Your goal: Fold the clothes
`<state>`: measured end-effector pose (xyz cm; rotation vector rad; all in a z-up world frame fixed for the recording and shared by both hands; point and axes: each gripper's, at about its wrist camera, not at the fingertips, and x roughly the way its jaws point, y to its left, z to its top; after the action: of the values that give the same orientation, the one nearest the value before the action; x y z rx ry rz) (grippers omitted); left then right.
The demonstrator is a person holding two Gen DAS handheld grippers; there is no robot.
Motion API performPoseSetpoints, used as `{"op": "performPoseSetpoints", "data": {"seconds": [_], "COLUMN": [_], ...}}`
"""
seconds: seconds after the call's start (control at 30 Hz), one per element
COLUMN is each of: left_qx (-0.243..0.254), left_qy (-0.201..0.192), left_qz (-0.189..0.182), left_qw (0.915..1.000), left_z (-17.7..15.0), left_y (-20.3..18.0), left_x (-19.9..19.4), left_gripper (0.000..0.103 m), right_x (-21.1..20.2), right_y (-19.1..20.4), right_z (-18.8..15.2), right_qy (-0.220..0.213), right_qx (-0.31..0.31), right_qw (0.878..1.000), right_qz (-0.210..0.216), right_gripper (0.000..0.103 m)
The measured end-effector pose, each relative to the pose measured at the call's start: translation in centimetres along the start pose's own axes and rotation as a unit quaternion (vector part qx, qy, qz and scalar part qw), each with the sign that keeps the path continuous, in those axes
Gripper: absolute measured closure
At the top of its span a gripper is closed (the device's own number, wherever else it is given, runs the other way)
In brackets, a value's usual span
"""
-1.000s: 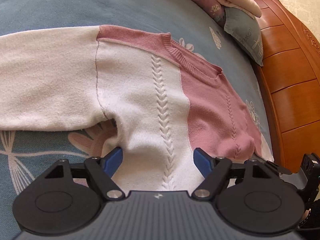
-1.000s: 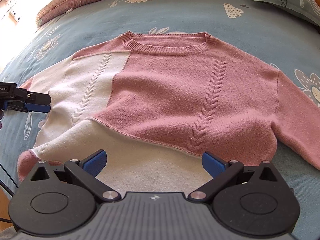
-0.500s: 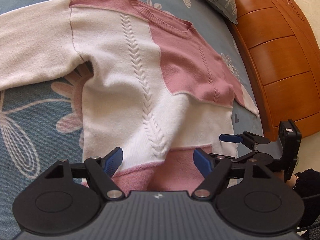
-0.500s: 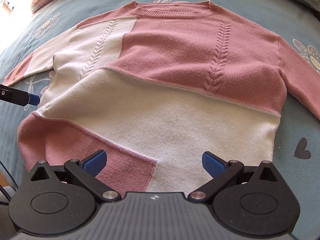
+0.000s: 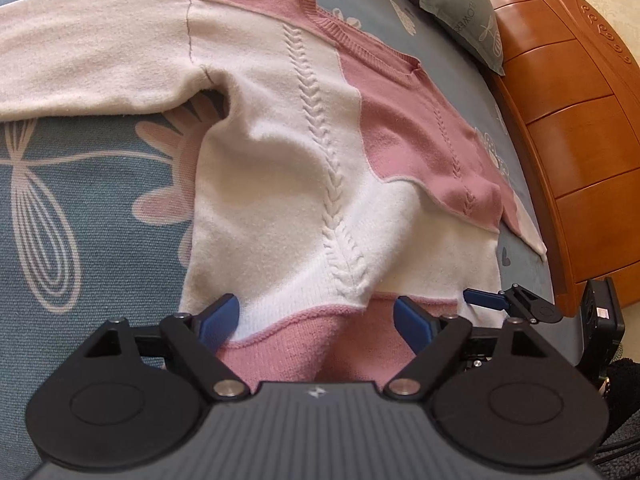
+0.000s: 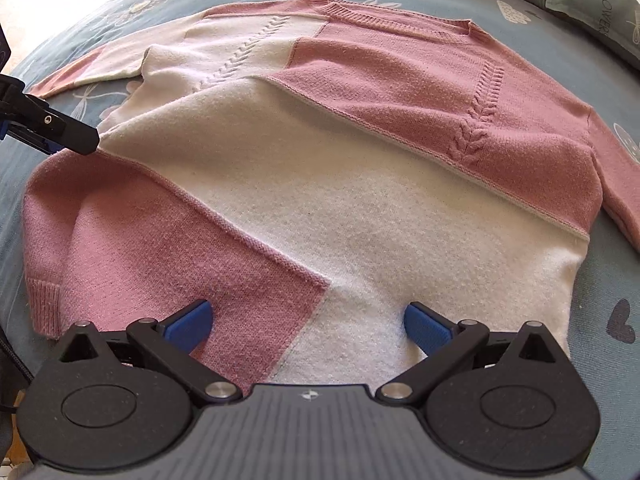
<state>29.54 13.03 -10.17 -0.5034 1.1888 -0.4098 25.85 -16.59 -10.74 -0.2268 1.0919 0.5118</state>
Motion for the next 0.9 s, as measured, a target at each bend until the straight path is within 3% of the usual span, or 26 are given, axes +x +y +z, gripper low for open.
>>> {"op": "performPoseSetpoints", "data": {"seconds": [0.17,0.33,0.4,0.47,0.6,0.7,0.8,0.9], "left_qx": [0.041,0.083,0.087,0.061,0.0,-0.035,-0.074,-0.089], "left_qy": [-0.025,-0.092,-0.117,-0.15,-0.194,-0.206,-0.209,-0.211], "left_qz": [0.021,0.03,0.024,0.011,0.0,-0.025,-0.049,-0.046], "left_qw": [0.9986,0.9919,0.989,0.9868,0.981,0.9776,0.974,0.9724], "left_z": [-1.2,-3.7,-4.8,-5.9,-8.8,-10.1,-11.3,-11.6], "left_y": [-1.0,-1.6,-1.6,-1.5,-1.3,-0.4,1.0,2.4], "left_x": [0.1,-0.2,-0.8,-2.2,-5.8,-7.3,-6.7,-5.3], "left_gripper": [0.018,0.017,0.017,0.018,0.018,0.017,0.017,0.017], "right_x": [-0.1,-0.7,-1.6,-3.0,-7.5,-9.9,-10.4,-9.3], "right_y": [0.0,0.1,0.0,-0.2,-1.4,-2.0,-3.0,-3.7], "right_z": [-0.4,-2.3,-3.4,-4.5,-8.0,-10.8,-13.6,-15.3], "right_qy": [-0.022,-0.087,-0.11,-0.128,-0.162,-0.206,-0.246,-0.229], "right_qx": [0.008,0.023,0.04,0.069,0.195,0.237,0.301,0.348], "right_qw": [1.0,0.996,0.993,0.989,0.964,0.944,0.913,0.898], "right_qz": [-0.007,-0.01,-0.001,0.018,0.077,0.1,0.121,0.143], "right_gripper": [0.0,0.0,0.0,0.0,0.0,0.0,0.0,0.0]}}
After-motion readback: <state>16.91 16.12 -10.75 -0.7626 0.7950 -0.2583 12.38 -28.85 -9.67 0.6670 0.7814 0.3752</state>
